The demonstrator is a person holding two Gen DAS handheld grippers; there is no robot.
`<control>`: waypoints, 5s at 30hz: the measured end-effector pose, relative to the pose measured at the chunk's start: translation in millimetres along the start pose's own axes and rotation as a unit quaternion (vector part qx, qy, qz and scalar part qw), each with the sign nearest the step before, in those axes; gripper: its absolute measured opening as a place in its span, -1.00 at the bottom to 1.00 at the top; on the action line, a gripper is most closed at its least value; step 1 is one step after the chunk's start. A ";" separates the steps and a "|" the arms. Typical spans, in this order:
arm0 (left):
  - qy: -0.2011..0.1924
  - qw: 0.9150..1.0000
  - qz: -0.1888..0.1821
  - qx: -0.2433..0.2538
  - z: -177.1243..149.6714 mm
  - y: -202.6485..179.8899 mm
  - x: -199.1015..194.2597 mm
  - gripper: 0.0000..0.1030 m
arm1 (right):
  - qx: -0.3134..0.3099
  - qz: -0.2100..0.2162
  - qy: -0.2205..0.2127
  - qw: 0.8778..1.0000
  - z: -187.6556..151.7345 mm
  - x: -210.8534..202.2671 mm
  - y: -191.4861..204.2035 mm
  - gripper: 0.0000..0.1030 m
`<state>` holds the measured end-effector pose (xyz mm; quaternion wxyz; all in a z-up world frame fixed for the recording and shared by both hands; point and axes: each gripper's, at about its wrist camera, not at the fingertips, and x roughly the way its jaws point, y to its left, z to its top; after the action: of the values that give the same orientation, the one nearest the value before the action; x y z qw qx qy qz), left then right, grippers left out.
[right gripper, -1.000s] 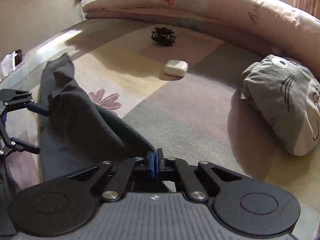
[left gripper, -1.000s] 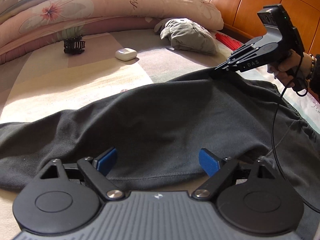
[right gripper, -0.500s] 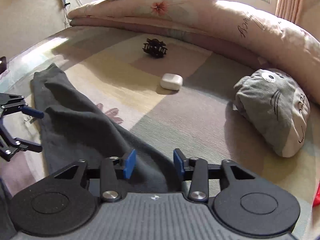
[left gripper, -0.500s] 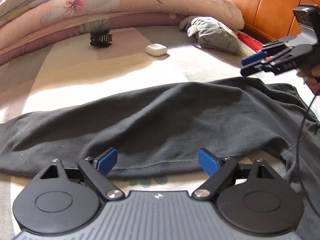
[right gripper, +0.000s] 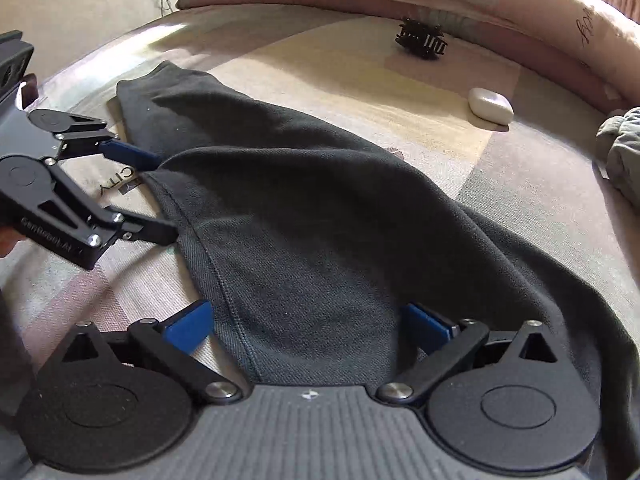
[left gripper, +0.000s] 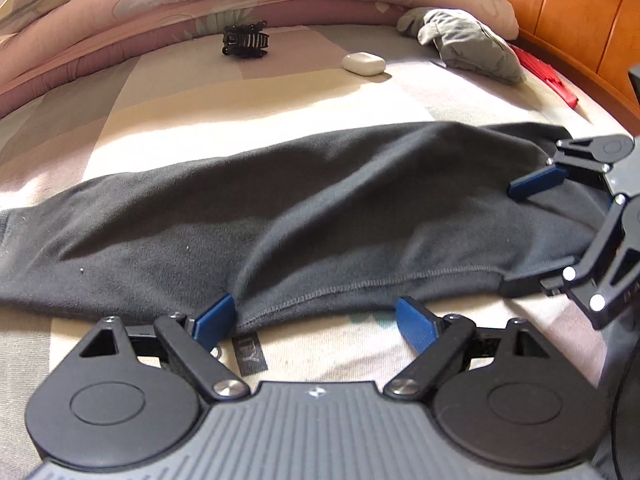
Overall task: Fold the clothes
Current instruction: 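Smooth the folded sweatpants with both open grippers, then press both open grippers along the folded edge to flatten it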
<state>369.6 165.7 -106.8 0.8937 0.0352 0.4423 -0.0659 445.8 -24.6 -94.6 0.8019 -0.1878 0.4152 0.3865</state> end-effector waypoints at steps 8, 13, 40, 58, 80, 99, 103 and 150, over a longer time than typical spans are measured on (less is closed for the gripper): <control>-0.038 0.999 0.012 0.008 32.4 14.2 0.7 0.64 | 0.023 -0.032 0.014 0.999 5.8 5.8 8.4 1.00; -0.044 0.998 0.036 0.018 58.8 25.6 31.2 0.64 | 0.015 -0.025 -0.006 1.000 -1.0 2.7 7.5 1.00; 0.131 0.991 0.010 -0.012 28.6 31.7 9.4 0.80 | 0.203 -0.154 0.087 0.963 15.0 7.9 28.7 1.00; 0.095 0.979 0.116 -0.138 75.5 9.8 -13.6 0.77 | 0.170 -0.121 0.060 0.976 0.5 -18.8 23.9 1.00; 0.024 0.996 0.072 -0.055 8.9 51.8 -3.9 0.78 | 0.255 -0.227 0.045 0.939 -1.5 -9.1 39.5 1.00; 0.050 0.989 0.094 -0.102 10.3 82.1 -14.2 0.68 | 0.223 -0.155 0.099 0.957 28.1 -1.1 51.1 1.00; -0.011 0.992 0.100 -0.071 37.5 84.9 -13.1 0.68 | 0.202 -0.127 0.064 0.969 49.3 0.1 48.1 1.00; 0.095 0.987 0.040 -0.122 51.7 135.6 -4.0 0.73 | 0.195 0.122 0.052 0.972 122.4 53.8 -6.4 1.00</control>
<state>428.1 293.8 -71.6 0.8469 -0.0504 0.5286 0.0282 533.7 72.5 -66.8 0.7476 0.0046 0.5431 0.3823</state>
